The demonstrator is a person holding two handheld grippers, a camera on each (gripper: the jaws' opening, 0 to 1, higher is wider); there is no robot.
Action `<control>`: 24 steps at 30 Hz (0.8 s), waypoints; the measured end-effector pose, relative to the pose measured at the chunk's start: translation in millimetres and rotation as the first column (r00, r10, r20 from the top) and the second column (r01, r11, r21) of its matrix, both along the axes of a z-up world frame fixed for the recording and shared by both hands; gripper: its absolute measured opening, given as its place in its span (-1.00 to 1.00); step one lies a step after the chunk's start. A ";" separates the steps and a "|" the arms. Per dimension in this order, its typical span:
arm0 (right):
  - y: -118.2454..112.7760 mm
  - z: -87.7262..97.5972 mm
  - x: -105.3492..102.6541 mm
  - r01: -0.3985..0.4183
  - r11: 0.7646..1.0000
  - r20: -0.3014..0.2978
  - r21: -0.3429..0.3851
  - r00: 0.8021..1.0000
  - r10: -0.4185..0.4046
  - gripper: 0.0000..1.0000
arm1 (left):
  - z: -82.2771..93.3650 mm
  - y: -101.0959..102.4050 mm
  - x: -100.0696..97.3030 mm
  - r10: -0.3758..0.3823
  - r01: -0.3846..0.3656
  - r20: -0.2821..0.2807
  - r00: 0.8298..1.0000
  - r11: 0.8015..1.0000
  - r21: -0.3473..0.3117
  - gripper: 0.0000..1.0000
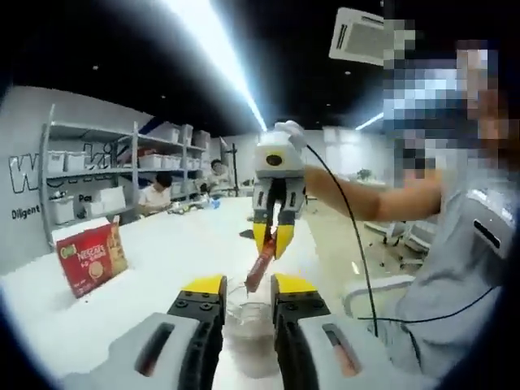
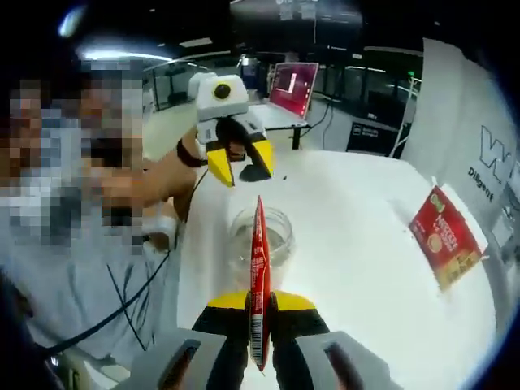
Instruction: Tear open the coffee pouch, take out the coffee, and pour the coffee from the pouch into the cup
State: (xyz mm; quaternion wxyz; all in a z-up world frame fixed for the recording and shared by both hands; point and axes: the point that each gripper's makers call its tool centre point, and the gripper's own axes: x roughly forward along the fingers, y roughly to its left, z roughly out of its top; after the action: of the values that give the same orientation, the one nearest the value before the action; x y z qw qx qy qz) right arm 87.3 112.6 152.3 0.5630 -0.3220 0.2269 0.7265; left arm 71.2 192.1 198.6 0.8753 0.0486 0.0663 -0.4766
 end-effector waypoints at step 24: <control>-1.6 -0.4 -0.6 -0.022 0.996 0.036 -0.089 0.999 0.025 -0.81 | -35.8 -49.6 2.9 -0.060 0.217 -0.290 0.955 0.808 0.548 -0.74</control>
State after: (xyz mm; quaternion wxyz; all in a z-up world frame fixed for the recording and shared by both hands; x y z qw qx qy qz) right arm 86.7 111.0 151.9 0.5438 -0.3628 0.2443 0.7162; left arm 74.1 142.6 162.9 0.7659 0.2519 0.3167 -0.4996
